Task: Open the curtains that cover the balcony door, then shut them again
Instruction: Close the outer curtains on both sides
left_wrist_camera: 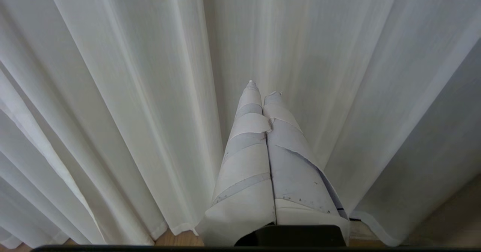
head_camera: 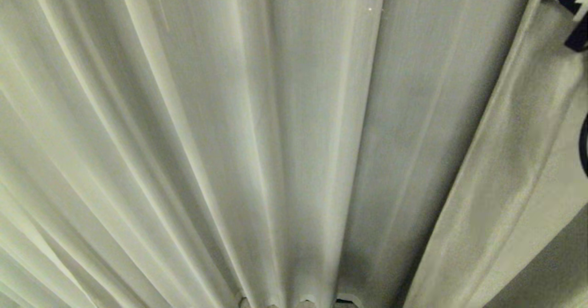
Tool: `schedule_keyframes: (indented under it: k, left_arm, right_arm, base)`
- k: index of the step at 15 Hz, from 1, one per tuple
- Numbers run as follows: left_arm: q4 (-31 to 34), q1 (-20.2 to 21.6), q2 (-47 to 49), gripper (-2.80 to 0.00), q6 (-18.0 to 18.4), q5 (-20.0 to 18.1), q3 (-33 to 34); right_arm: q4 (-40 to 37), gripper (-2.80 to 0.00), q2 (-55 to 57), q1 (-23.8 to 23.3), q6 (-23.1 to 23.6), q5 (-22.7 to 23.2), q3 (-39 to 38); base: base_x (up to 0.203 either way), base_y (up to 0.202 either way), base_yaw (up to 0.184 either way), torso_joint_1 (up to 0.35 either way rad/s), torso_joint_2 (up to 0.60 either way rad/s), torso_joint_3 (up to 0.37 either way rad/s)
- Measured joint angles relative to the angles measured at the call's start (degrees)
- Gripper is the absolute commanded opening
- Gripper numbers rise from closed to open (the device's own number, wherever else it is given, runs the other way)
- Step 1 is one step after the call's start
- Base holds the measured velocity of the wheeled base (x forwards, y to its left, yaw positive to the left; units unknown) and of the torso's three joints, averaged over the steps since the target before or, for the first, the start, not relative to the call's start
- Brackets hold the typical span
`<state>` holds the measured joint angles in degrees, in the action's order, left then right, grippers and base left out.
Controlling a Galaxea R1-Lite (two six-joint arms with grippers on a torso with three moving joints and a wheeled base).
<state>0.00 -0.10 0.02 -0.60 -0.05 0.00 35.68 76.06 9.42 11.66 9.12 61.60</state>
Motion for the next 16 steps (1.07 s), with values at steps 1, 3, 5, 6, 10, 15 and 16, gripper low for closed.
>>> schedule_keyframes:
  k: [1,3,5,6,10,15,16]
  left_arm:
    - [0.0,0.0,0.0,-2.8,0.0,0.0,0.0]
    - [0.0,0.0,0.0,-2.8,0.0,0.0,0.0]
    - [0.0,0.0,0.0,-2.8,0.0,0.0,0.0]
    - [0.0,0.0,0.0,-2.8,0.0,0.0,0.0]
    - [0.0,0.0,0.0,-2.8,0.0,0.0,0.0]
    - [0.0,0.0,0.0,-2.8,0.0,0.0,0.0]
    - [0.0,0.0,0.0,-2.8,0.0,0.0,0.0]
  right_arm:
    - [0.2,-2.8,1.6,2.1,2.0,-1.7,1.0]
    - [0.2,-2.8,5.4,5.4,3.8,-4.2,4.5]
    - [0.6,-2.8,10.2,8.8,4.5,-7.8,10.1]
    - [1.2,-2.8,13.2,10.7,5.0,-10.2,13.6]
    - [2.7,-2.8,24.1,18.9,8.0,-17.7,26.3]
    - [2.9,-2.8,33.5,27.8,11.8,-20.1,35.6]
    - [2.9,-2.8,34.8,29.2,12.5,-20.1,36.6]
  base:
    - [0.0,0.0,0.0,0.0,0.0,0.0]
    - [0.0,0.0,0.0,0.0,0.0,0.0]
    - [0.0,0.0,0.0,0.0,0.0,0.0]
    - [0.0,0.0,0.0,0.0,0.0,0.0]
    - [0.0,0.0,0.0,0.0,0.0,0.0]
    - [0.0,0.0,0.0,0.0,0.0,0.0]
    - [0.0,0.0,0.0,0.0,0.0,0.0]
